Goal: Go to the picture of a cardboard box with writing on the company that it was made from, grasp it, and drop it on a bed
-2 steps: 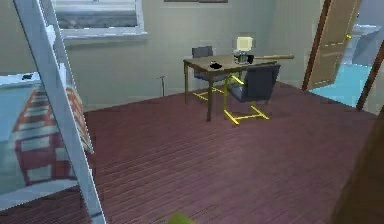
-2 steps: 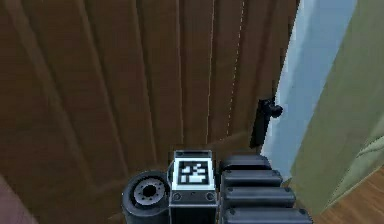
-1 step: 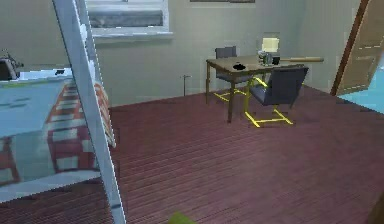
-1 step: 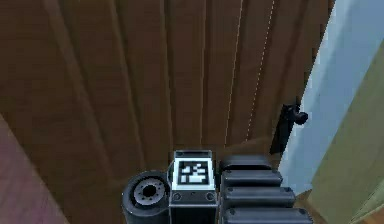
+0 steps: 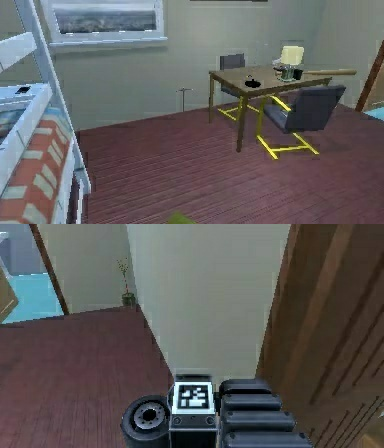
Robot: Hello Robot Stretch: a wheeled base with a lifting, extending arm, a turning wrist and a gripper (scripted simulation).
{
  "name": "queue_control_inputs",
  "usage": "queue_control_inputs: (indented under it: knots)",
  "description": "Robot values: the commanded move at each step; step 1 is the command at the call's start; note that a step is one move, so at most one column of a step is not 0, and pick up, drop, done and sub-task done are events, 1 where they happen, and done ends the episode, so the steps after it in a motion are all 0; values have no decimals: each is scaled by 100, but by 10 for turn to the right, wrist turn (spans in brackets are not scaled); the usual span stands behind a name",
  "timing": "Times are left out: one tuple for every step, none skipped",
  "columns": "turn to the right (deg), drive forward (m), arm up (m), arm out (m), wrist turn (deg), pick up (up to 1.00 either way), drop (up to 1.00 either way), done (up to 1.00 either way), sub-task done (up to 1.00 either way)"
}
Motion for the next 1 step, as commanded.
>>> queue_control_inputs:
  knots:
    - [-30,0,0,0,0,0,0,0,0]
